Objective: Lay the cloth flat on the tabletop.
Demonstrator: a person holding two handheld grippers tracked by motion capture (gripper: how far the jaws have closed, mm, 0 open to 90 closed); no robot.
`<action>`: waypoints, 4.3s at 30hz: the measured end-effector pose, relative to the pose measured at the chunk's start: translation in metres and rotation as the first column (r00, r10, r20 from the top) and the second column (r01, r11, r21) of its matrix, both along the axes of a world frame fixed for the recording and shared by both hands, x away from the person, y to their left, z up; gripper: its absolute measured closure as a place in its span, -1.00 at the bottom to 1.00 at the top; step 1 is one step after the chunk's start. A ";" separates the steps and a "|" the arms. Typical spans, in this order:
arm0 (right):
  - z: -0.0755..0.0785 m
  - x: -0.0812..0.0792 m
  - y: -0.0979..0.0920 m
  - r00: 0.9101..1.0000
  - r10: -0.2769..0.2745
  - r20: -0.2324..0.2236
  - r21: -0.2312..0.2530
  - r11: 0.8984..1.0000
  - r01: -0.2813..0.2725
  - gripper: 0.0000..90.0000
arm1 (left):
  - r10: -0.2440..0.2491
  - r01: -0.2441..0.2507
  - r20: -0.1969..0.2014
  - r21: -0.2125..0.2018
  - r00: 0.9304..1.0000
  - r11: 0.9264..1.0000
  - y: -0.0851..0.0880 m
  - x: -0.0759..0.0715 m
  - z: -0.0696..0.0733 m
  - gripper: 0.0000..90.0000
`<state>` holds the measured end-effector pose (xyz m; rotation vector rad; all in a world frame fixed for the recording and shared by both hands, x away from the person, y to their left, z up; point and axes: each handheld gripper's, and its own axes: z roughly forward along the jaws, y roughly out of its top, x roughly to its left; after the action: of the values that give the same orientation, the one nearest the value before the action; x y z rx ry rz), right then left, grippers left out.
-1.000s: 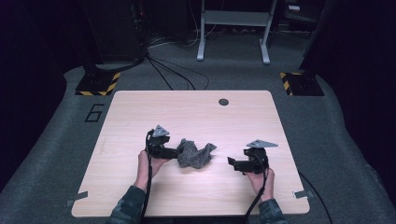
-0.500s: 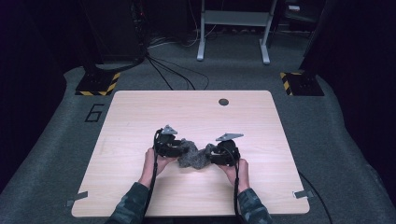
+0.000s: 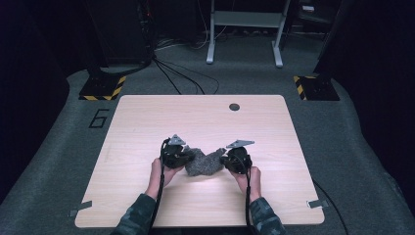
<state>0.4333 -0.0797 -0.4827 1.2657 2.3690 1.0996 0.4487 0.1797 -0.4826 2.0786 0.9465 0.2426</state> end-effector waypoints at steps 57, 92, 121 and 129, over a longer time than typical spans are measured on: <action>-0.008 0.024 -0.015 0.993 -0.017 -0.114 -0.017 1.000 0.015 0.89 | 0.045 -0.049 -0.091 -0.048 0.995 0.998 0.028 0.007 -0.014 0.96; 0.059 -0.016 -0.026 0.984 -0.008 0.176 -0.032 0.999 0.014 0.88 | 0.018 -0.021 0.093 0.036 0.996 0.999 0.038 -0.024 0.039 0.98; 0.020 0.024 -0.028 0.997 0.065 -0.029 -0.050 0.997 -0.066 0.18 | 0.118 -0.105 -0.097 0.135 0.988 0.985 0.029 -0.005 -0.011 -0.32; -0.010 0.041 0.005 0.991 0.099 -0.086 -0.143 0.983 -0.111 0.17 | 0.135 -0.117 -0.056 0.256 0.989 0.960 0.013 -0.009 -0.026 -0.44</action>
<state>0.4740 -0.0750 -0.4929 1.1652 2.5489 0.8976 0.4396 0.1925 -0.5091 2.2734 1.1445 0.3732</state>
